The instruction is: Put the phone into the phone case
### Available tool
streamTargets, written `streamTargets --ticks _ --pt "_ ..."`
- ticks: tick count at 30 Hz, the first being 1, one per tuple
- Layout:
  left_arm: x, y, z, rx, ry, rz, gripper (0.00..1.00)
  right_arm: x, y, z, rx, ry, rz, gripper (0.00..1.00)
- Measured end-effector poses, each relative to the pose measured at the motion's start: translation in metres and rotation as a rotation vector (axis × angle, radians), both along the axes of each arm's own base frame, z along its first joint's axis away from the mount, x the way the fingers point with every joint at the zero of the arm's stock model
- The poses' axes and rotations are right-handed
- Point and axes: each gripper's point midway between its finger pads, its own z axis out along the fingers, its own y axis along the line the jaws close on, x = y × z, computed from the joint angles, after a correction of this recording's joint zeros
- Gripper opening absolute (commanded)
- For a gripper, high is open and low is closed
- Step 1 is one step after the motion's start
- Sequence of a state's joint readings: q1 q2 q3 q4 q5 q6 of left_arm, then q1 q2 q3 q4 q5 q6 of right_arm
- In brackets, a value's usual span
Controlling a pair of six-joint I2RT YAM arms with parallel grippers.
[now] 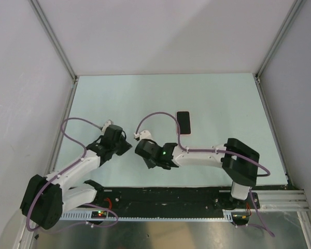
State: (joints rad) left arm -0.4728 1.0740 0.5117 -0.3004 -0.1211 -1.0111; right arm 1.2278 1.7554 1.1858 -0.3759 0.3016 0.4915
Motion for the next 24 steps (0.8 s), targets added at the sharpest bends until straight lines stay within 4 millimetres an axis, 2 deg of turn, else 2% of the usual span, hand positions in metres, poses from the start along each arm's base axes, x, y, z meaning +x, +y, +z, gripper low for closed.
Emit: streamTargets --ticks 7,13,24 --pt "-0.002 0.009 0.000 -0.010 -0.007 0.004 0.00 0.003 -0.002 -0.017 -0.110 -0.020 -0.019 0.26" --pt "-0.001 0.010 0.004 -0.022 -0.019 -0.002 0.00 0.010 -0.002 -0.018 -0.168 -0.066 -0.043 0.25" --pt "-0.001 0.010 0.005 -0.027 -0.018 -0.009 0.00 0.007 -0.007 -0.028 -0.229 -0.078 -0.040 0.21"
